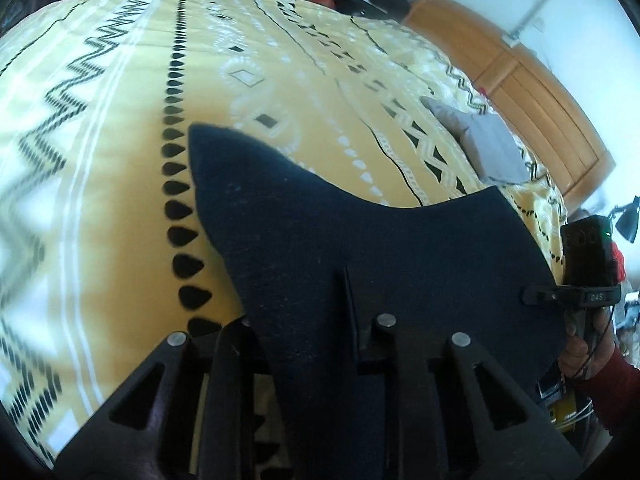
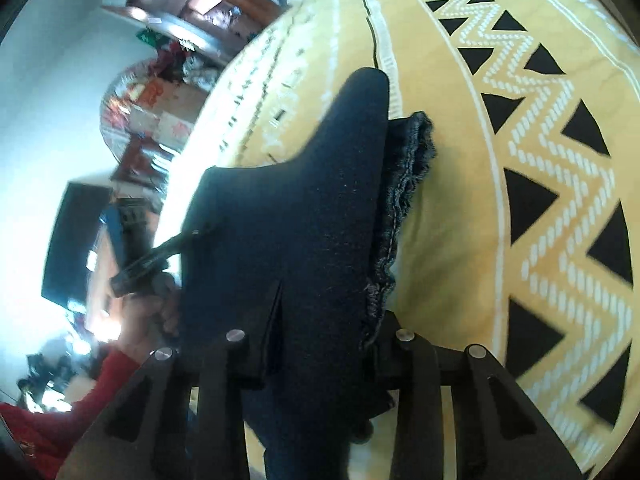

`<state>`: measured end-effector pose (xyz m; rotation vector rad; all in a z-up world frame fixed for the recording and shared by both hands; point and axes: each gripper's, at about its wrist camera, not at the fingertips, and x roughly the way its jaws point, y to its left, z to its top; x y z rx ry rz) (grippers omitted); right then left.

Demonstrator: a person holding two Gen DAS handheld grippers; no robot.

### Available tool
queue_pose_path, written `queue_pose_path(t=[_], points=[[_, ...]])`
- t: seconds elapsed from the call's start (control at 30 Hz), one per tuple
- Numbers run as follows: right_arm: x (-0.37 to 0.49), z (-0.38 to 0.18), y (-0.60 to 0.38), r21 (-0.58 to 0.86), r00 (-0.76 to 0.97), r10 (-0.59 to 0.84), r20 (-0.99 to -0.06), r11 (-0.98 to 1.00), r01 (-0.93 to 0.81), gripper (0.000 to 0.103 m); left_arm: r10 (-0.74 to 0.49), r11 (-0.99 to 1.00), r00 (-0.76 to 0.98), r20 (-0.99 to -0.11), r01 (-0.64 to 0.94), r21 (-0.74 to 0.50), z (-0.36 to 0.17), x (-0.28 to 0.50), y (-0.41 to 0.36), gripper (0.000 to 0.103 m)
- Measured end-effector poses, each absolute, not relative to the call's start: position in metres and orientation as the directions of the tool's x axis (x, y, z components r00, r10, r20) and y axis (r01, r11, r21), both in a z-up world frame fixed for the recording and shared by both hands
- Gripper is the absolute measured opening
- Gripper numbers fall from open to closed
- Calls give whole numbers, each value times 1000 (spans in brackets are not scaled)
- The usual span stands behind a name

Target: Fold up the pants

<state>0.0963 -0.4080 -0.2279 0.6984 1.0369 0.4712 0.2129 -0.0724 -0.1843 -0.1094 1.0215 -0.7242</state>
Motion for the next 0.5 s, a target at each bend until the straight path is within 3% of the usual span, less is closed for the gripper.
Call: queue_pose_path(t=[0.07, 0.1, 0.17, 0.33, 0.4, 0.5], points=[[92, -240, -414, 721, 445, 648, -618, 692, -6, 39, -578, 773, 299, -760, 498, -393, -198, 218, -73, 30], [89, -251, -422, 715, 439, 639, -631, 699, 11, 40, -571, 784, 289, -768, 469, -406, -207, 221, -69, 40], [87, -262, -423, 668, 428, 603, -673, 744, 2, 44, -595, 782, 296, -747, 431, -451, -210, 219, -58, 42], [68, -204, -415, 412, 518, 410, -750, 903, -119, 51, -409, 887, 493, -768, 414, -205, -164, 180, -43, 45], [61, -183, -411, 308, 582, 331, -743, 941, -141, 51, -428, 887, 547, -720, 408, -217, -147, 161, -37, 46], [70, -170, -394, 256, 610, 331, -719, 944, -211, 51, -522, 822, 506, -687, 514, -246, -142, 131, -53, 46]])
